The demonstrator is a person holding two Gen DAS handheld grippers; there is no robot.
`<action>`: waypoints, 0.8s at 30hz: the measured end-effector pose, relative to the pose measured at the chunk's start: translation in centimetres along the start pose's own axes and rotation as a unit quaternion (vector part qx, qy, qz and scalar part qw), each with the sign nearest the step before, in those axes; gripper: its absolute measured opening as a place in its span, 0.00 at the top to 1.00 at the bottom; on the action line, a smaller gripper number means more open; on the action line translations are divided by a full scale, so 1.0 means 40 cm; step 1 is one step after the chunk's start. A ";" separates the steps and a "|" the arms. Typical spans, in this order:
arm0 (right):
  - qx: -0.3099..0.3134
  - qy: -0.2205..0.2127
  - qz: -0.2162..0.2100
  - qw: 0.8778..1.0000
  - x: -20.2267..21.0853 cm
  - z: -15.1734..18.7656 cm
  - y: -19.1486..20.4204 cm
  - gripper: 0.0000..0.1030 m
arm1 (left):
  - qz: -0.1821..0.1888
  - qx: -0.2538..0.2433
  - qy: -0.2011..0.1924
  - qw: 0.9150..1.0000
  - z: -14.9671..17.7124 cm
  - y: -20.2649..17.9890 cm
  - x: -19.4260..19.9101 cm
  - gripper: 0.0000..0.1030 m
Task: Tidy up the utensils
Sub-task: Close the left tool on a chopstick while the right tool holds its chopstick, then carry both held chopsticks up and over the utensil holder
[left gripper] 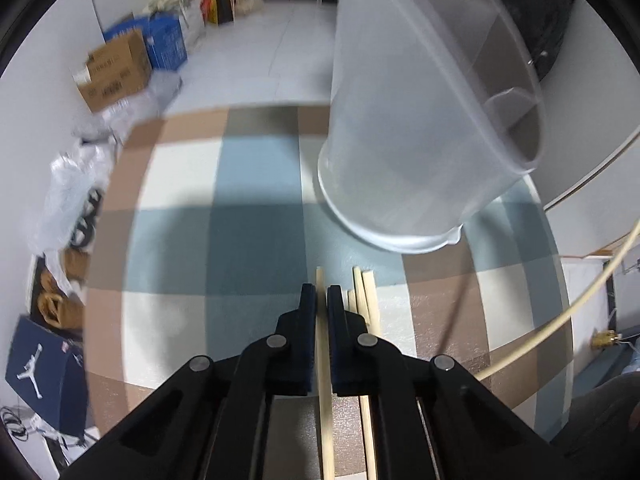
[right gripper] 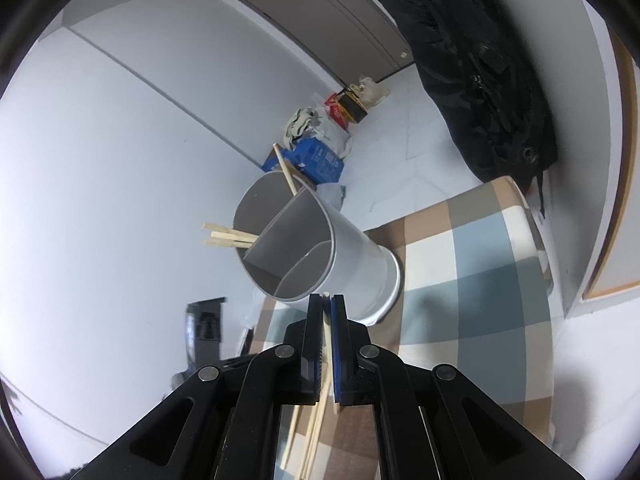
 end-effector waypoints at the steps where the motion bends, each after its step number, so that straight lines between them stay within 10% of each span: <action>1: 0.002 0.000 0.002 1.000 -0.001 0.001 0.002 0.97 | -0.002 -0.001 -0.013 1.000 -0.002 -0.005 0.013 0.99; 15: 0.041 -0.014 -0.005 0.999 0.030 0.035 0.059 0.97 | -0.031 -0.007 -0.164 0.986 0.021 -0.026 0.214 0.99; 24: 0.068 -0.027 0.005 0.997 0.049 0.073 0.103 0.97 | -0.023 0.012 -0.189 0.982 0.031 -0.006 0.254 0.99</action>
Point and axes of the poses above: each gripper's, at about its wrist camera, not at the fingertips, and x roughly against the way its jaws point, y to its left, z to its underside, the point moved 4 cm from there along -x, roughly the way its jaws point, and after that the axes turned 4 degrees about -x, right-handed, at the moved point
